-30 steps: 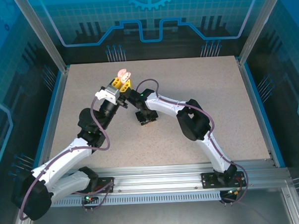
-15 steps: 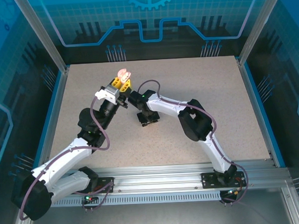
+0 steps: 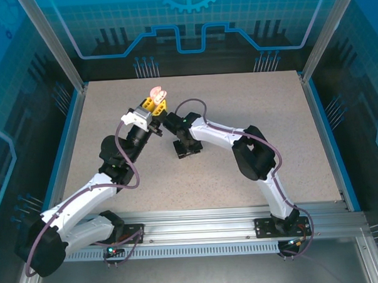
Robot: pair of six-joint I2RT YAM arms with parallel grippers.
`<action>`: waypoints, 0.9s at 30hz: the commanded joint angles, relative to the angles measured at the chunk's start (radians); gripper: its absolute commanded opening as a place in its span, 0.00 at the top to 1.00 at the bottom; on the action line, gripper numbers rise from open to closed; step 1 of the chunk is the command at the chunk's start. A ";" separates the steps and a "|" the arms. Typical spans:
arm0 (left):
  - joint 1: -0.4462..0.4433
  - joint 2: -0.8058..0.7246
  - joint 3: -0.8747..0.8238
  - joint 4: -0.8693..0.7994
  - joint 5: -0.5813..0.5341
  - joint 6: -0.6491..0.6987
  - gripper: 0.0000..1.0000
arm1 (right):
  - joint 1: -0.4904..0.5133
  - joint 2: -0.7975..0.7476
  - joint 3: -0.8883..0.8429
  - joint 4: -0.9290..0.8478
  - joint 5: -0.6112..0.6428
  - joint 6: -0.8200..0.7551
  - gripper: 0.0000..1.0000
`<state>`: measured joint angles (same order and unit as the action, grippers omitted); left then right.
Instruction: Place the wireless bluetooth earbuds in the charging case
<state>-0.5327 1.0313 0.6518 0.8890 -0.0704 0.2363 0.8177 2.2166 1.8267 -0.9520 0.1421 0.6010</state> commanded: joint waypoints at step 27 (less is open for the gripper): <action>0.009 -0.022 0.029 0.042 0.016 -0.017 1.00 | 0.006 0.151 0.121 -0.058 0.039 -0.022 0.66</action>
<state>-0.5327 1.0309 0.6518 0.8890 -0.0700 0.2340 0.8177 2.3409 1.9369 -0.9794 0.1616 0.5819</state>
